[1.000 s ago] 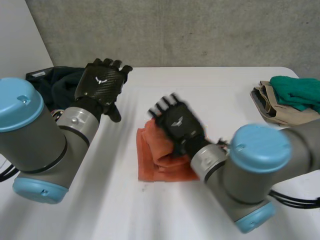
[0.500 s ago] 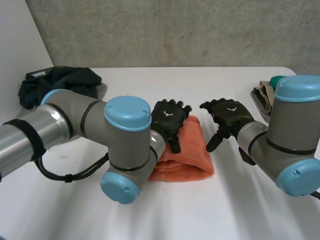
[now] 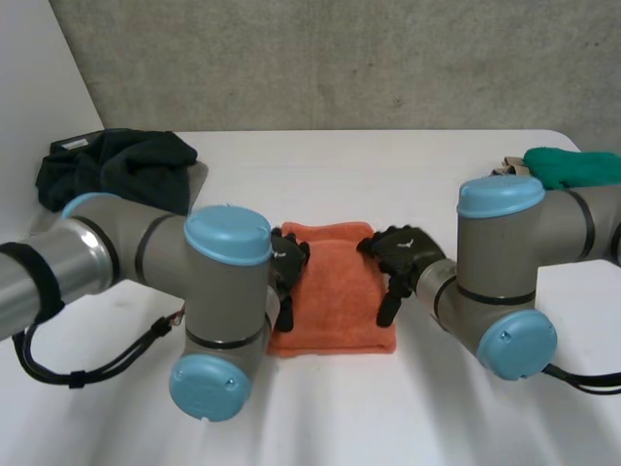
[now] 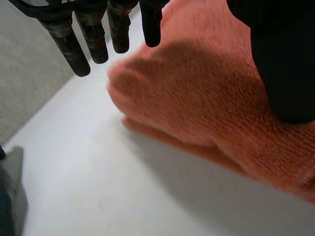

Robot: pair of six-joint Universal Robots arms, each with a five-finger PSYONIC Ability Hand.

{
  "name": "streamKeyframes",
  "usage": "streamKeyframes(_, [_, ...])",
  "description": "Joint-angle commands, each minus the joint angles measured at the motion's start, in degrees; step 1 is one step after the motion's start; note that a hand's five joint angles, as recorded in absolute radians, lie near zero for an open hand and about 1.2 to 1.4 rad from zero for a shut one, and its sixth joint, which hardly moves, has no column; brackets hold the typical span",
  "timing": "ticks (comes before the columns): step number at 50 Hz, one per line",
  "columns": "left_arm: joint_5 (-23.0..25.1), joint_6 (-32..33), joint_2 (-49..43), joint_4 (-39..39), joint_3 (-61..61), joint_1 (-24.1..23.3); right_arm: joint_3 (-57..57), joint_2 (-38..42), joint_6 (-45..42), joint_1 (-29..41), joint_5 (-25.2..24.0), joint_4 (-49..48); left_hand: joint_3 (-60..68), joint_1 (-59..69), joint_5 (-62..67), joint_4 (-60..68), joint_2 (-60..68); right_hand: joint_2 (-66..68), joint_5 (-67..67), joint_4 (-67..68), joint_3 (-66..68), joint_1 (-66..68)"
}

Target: Fold the laundry.

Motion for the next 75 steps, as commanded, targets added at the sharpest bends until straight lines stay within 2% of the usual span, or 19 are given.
streamKeyframes(1, [4.8, -0.3, 8.1, 0.7, 1.1, 2.6, 3.5, -9.4, -2.2, 0.5, 3.9, -2.6, -2.0, -1.1, -2.8, -1.7, -2.0, -2.5, -2.5, -2.1, -2.0, -2.9])
streamKeyframes(5, [11.1, -0.4, 12.4, 0.6, 2.9, 4.2, 9.1, -12.9, -4.3, 3.5, 3.8, -7.1, -1.7, -0.8, -2.5, -1.3, -1.7, -2.5, -2.5, -2.1, -2.0, -2.9])
streamKeyframes(6, [14.5, -0.6, 13.6, 0.5, 3.8, 4.7, 10.4, -13.5, -4.9, 4.3, 3.8, -8.0, -1.7, -0.8, -2.5, -1.3, -1.7, -2.5, -2.5, -2.1, -2.0, -2.9])
streamKeyframes(9, [20.4, -1.4, 14.5, 0.1, 5.1, 5.5, 15.5, -14.1, -6.3, 7.7, 4.0, -11.3, -1.5, -0.6, -2.3, -1.2, -1.5, -2.5, -2.5, -2.1, -2.0, -2.9])
streamKeyframes(10, [24.6, -2.4, 14.8, -0.2, 5.9, 6.2, 16.8, -14.1, -6.3, 8.2, 4.0, -12.1, -1.3, -0.4, -2.1, -1.0, -1.3, -2.5, -2.5, -2.1, -2.0, -2.9])
streamKeyframes(13, [30.8, -4.3, 15.0, -1.7, 6.8, 6.8, 21.2, -13.6, -6.2, 9.8, 4.1, -16.0, -1.3, -0.4, -2.1, -1.0, -1.3, -2.5, -2.5, -2.1, -2.0, -2.9])
streamKeyframes(14, [34.6, -5.6, 15.0, -3.0, 7.4, 7.3, 22.1, -13.5, -6.2, 10.1, 4.2, -17.3, -1.3, -0.4, -2.1, -1.0, -1.3, -2.5, -2.5, -2.1, -2.0, -2.9])
streamKeyframes(19, [41.3, -8.2, 15.0, -6.2, 8.6, 8.3, 25.9, -11.7, -6.4, 11.4, 4.3, -24.7, -1.2, -0.3, -2.0, -0.8, -1.2, -2.5, -2.5, -2.1, -2.0, -2.9])
streamKeyframes(24, [41.9, -8.5, 14.8, -6.5, 8.2, 8.4, 25.9, -8.4, -6.8, 11.6, 4.5, -30.1, -1.2, -0.3, -2.0, -0.8, -1.2, -2.5, -2.5, -2.1, -2.0, -2.9])
streamKeyframes(34, [41.9, -8.6, 14.1, -6.7, 7.1, 7.9, 22.9, -3.4, -8.9, 11.3, 4.4, -33.8, -1.3, -0.4, -2.1, -1.0, -1.3, 0.7, 0.8, 1.2, 1.3, 0.3])
streamKeyframes(42, [41.9, -8.6, 14.1, -6.7, 7.0, 7.7, 20.8, -1.6, -10.5, 11.3, 4.3, -37.6, -1.2, -0.3, -2.0, -0.8, -1.2, 20.7, 20.8, 21.2, 21.3, 20.3])
streamKeyframes(45, [41.9, -8.7, 14.3, -6.7, 7.1, 7.7, 19.6, -0.9, -11.1, 11.3, 4.2, -37.8, -1.2, -0.3, -2.0, -0.8, -1.2, 41.9, 41.9, 42.3, 42.5, 41.5])
streamKeyframes(46, [42.0, -8.7, 14.4, -6.6, 7.2, 7.7, 18.9, -0.8, -11.1, 11.2, 4.2, -38.1, -1.2, -0.3, -2.0, -0.8, -1.2, 59.1, 59.2, 59.6, 59.7, 58.7])
streamKeyframes(47, [41.9, -8.7, 14.4, -6.6, 7.3, 7.7, 18.6, -0.7, -11.1, 11.2, 4.2, -38.4, -1.2, -0.3, -2.0, -0.8, -1.2, 67.4, 67.4, 67.8, 68.0, 67.0])
streamKeyframes(53, [42.0, -8.7, 14.9, -6.4, 8.2, 7.9, 15.4, -1.5, -10.7, 10.2, 4.0, -40.4, -1.3, -0.4, -2.1, -1.0, -1.3, 67.5, 67.5, 67.9, 68.0, 67.1])
streamKeyframes(61, [41.7, -9.4, 15.0, -6.4, 11.6, 8.2, 6.9, -4.6, -10.4, 2.6, 3.4, -40.9, -1.2, -0.3, -2.0, -0.8, -1.2, 67.5, 67.5, 67.9, 68.0, 67.1])
streamKeyframes(66, [41.6, -12.3, 16.2, -5.9, 13.4, 8.4, -1.5, -4.9, -9.8, -5.7, 1.9, -42.4, -1.2, -0.3, -2.0, -0.8, -1.2, 67.5, 67.5, 67.9, 68.0, 67.1])
streamKeyframes(75, [41.6, -13.8, 17.9, -5.3, 13.1, 9.1, -7.6, -3.5, -3.7, -21.4, -4.4, -53.9, -1.2, -0.3, -2.0, -0.8, -1.2, 67.5, 67.5, 67.9, 68.0, 67.1])
